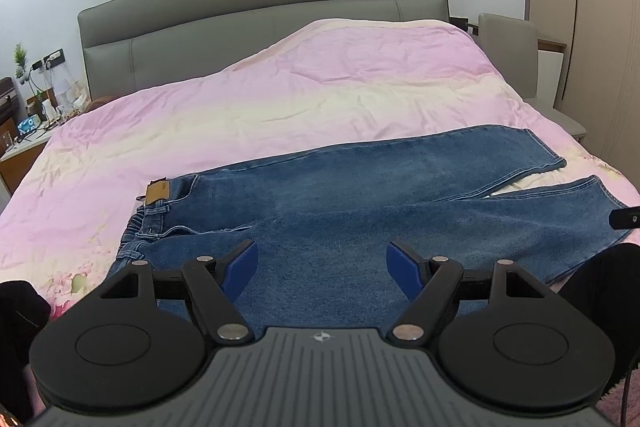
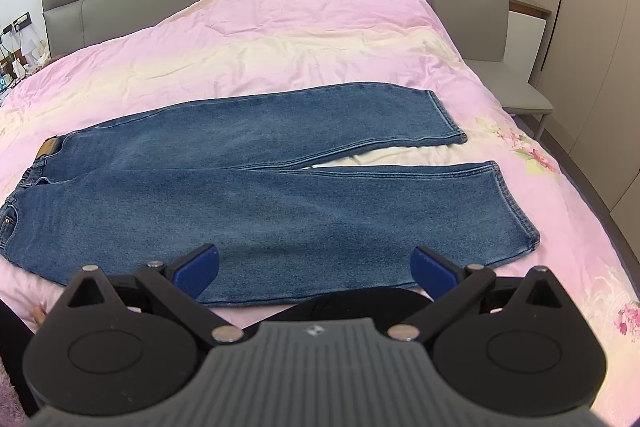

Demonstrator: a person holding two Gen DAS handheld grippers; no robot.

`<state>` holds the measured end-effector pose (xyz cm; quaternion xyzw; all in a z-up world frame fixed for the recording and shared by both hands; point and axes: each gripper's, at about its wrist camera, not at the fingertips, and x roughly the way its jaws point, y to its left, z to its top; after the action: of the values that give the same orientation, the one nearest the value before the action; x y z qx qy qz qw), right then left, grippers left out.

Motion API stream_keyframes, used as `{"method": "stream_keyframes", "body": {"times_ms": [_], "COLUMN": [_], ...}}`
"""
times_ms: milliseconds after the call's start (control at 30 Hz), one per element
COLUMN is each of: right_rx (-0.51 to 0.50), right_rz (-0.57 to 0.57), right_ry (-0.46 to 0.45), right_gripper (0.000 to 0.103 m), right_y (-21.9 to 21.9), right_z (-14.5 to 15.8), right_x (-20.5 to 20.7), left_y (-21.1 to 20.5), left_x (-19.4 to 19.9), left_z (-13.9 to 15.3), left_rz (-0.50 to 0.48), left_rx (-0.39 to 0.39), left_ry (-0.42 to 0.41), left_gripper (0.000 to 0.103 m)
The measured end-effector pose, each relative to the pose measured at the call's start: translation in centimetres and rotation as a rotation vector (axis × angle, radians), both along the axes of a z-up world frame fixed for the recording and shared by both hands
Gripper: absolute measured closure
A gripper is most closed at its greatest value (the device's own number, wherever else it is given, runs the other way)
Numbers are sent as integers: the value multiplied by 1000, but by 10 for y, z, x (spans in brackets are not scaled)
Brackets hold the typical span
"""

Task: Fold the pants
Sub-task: 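Grasp the jeans waistband with the left tool while the right tool grasps a leg hem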

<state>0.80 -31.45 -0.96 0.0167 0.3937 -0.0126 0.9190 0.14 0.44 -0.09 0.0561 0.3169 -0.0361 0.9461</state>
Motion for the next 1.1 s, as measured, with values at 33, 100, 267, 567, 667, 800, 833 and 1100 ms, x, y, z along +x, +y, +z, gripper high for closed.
{"method": "stream_keyframes", "body": {"times_ms": [33, 100, 267, 567, 667, 800, 833, 1100], "right_rx": [-1, 1, -67, -96, -103, -154, -161, -235], "right_rz": [9, 32, 74, 60, 86, 131, 136, 163], "right_ry": [-14, -47, -55, 97, 152, 216, 230, 343], "right_gripper": [5, 5, 5, 18, 32, 42, 43, 44], "right_y": [-3, -12, -39, -121, -139, -156, -159, -179], "right_z": [0, 0, -3, -27, -42, -64, -68, -96], "right_x": [0, 2, 18, 70, 86, 103, 106, 126], "left_y": [4, 15, 45, 108, 123, 139, 141, 137], "left_x": [1, 3, 12, 51, 68, 92, 96, 111], "left_z": [0, 1, -2, -35, -58, -91, -99, -155], "left_rz": [-12, -40, -159, -314, -374, -442, -464, -645], "left_rx": [12, 44, 181, 477, 585, 623, 624, 734], "left_ry": [3, 12, 60, 281, 365, 520, 557, 753], "left_gripper": [17, 17, 20, 23, 27, 28, 28, 25]}}
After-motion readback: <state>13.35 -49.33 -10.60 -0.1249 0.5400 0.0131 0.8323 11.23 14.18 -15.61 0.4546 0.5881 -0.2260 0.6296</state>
